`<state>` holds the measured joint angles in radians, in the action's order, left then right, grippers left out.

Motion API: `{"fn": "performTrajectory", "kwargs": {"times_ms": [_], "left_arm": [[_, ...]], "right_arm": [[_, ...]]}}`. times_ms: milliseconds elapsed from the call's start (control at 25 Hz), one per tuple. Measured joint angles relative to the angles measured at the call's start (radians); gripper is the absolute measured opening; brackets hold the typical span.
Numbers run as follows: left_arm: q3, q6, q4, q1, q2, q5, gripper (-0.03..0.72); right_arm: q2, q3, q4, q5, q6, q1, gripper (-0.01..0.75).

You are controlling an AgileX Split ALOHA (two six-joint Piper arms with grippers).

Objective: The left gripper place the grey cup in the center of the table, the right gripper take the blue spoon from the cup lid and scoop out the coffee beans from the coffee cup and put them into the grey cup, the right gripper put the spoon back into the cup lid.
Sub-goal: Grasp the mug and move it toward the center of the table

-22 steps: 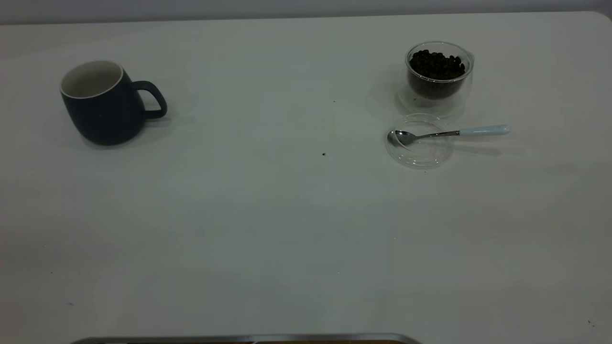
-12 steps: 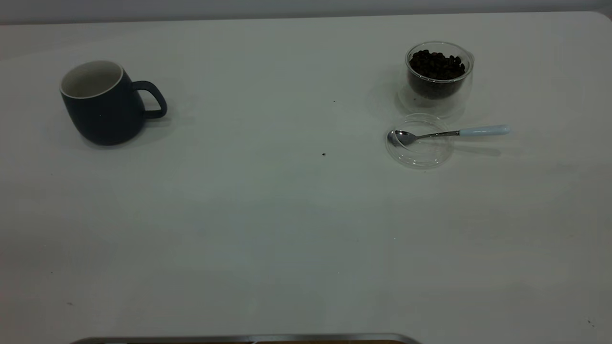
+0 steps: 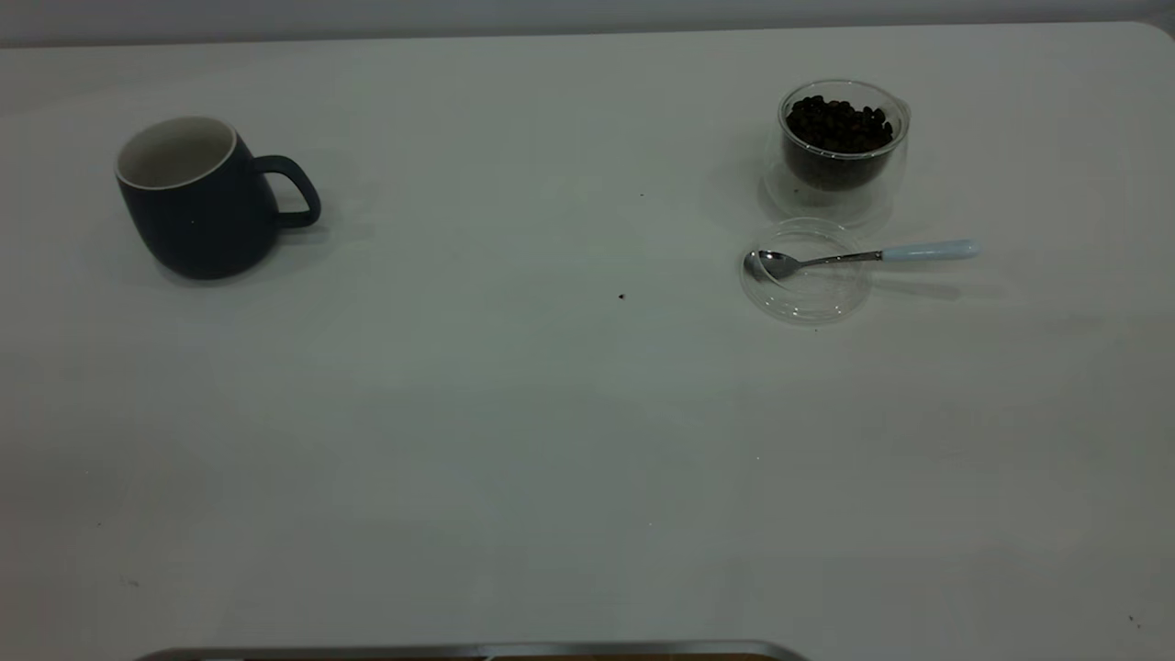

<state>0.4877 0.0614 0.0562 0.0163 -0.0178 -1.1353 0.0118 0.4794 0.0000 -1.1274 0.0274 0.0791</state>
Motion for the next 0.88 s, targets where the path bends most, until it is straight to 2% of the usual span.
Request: {"fn": "performTrajectory", "kwargs": {"times_ms": [600, 880], "left_arm": [[0.001, 0.020, 0.014, 0.004, 0.009, 0.000, 0.545], [0.128, 0.040, -0.056, 0.068, 0.305, 0.033, 0.545]], "right_arm": [[0.000, 0.000, 0.000, 0.000, 0.000, 0.000, 0.586], [0.000, 0.000, 0.000, 0.000, 0.000, 0.000, 0.586]]}}
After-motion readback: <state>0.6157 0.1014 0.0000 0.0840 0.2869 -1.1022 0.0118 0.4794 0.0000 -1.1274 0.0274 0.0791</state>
